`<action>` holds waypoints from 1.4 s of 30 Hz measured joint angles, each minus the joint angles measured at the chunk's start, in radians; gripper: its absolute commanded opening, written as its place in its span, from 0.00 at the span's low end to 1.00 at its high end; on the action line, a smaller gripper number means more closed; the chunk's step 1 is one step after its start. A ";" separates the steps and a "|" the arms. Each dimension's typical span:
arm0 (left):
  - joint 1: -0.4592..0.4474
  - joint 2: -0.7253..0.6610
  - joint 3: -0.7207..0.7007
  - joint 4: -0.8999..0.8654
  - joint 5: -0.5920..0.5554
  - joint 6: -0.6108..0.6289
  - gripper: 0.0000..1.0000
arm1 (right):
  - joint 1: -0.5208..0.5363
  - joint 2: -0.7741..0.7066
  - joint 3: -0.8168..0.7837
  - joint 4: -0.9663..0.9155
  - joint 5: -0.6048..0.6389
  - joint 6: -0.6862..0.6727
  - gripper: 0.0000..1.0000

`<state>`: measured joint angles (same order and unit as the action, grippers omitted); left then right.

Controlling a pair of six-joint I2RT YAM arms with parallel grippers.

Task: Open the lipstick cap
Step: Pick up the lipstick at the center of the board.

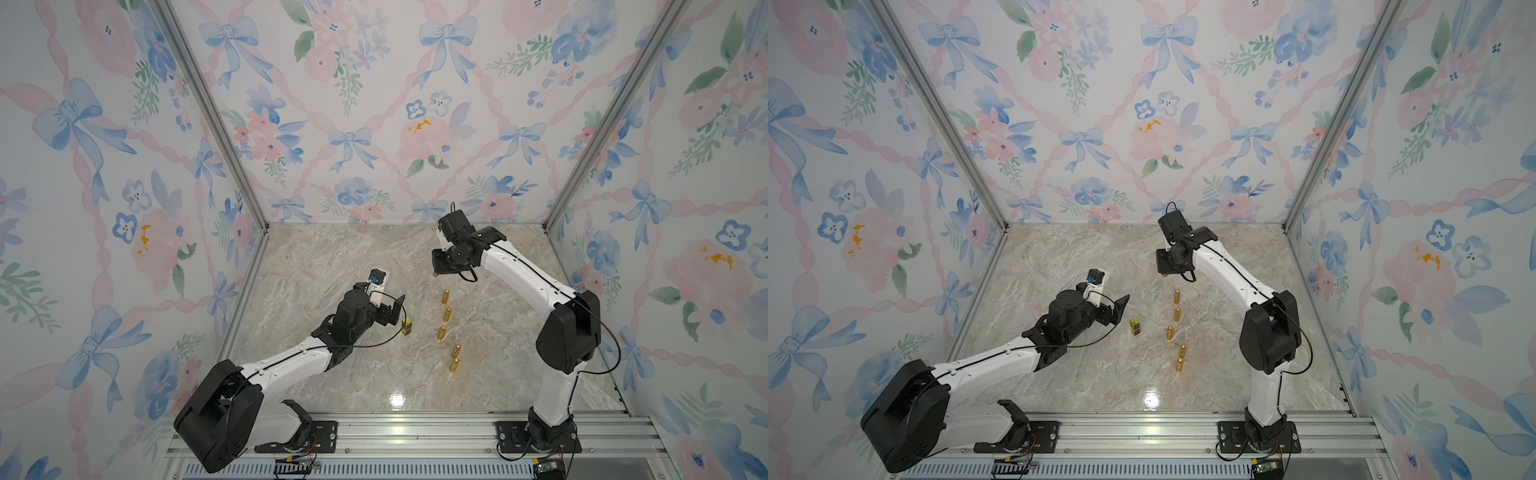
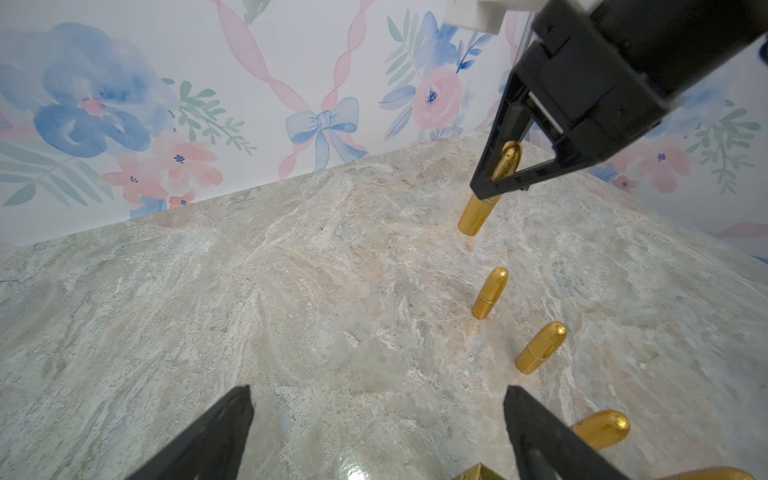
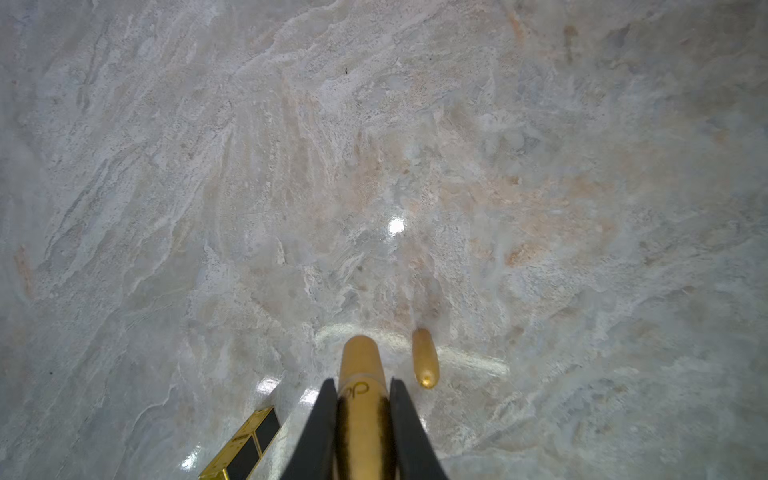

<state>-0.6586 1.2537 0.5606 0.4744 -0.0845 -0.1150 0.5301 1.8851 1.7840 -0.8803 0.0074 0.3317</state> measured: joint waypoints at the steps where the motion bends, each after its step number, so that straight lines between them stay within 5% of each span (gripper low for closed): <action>1: 0.000 -0.006 -0.007 0.000 0.022 0.012 0.92 | 0.011 -0.015 -0.005 -0.009 -0.012 -0.002 0.17; 19: -0.044 -0.003 -0.077 0.107 0.394 0.120 0.43 | 0.154 -0.206 -0.180 -0.073 -0.285 0.066 0.17; 29: -0.058 0.047 -0.051 0.132 0.443 0.113 0.32 | 0.159 -0.245 -0.247 -0.029 -0.361 0.111 0.17; 42: -0.062 0.069 -0.037 0.131 0.444 0.112 0.00 | 0.159 -0.257 -0.274 -0.012 -0.370 0.127 0.22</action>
<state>-0.7204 1.3224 0.5236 0.6056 0.3592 -0.0032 0.6891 1.6279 1.5097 -0.8925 -0.3626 0.4583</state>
